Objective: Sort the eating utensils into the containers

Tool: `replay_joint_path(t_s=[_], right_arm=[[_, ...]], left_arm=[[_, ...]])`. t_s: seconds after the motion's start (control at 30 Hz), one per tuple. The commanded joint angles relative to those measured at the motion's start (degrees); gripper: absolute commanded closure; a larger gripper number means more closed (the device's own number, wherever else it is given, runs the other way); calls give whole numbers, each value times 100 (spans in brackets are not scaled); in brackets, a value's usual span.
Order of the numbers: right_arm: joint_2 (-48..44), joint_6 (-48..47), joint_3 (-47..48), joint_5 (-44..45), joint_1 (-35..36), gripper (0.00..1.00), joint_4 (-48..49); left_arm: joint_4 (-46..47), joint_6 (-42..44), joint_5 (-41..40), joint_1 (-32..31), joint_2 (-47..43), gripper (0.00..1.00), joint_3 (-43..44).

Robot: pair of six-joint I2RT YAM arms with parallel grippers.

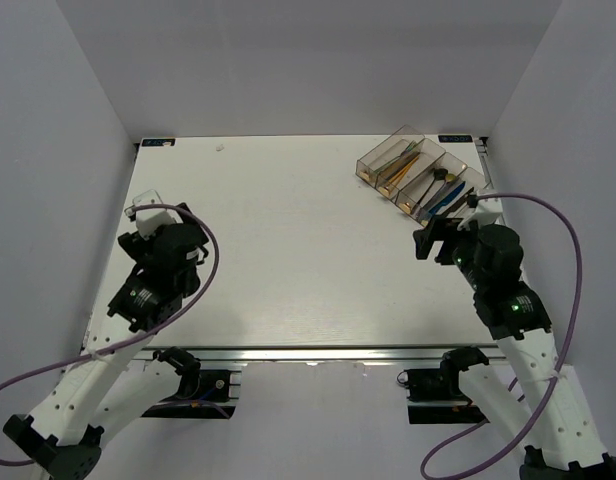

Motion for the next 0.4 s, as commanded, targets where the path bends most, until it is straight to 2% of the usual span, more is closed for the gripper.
replay_joint_path(t_s=[0.0, 0.37], right_arm=[[-113, 29, -322, -319, 27, 11, 125], [45, 91, -438, -284, 45, 11, 213]], left_arm=[[337, 76, 211, 37, -359, 2, -409], [241, 59, 379, 90, -316, 2, -384]])
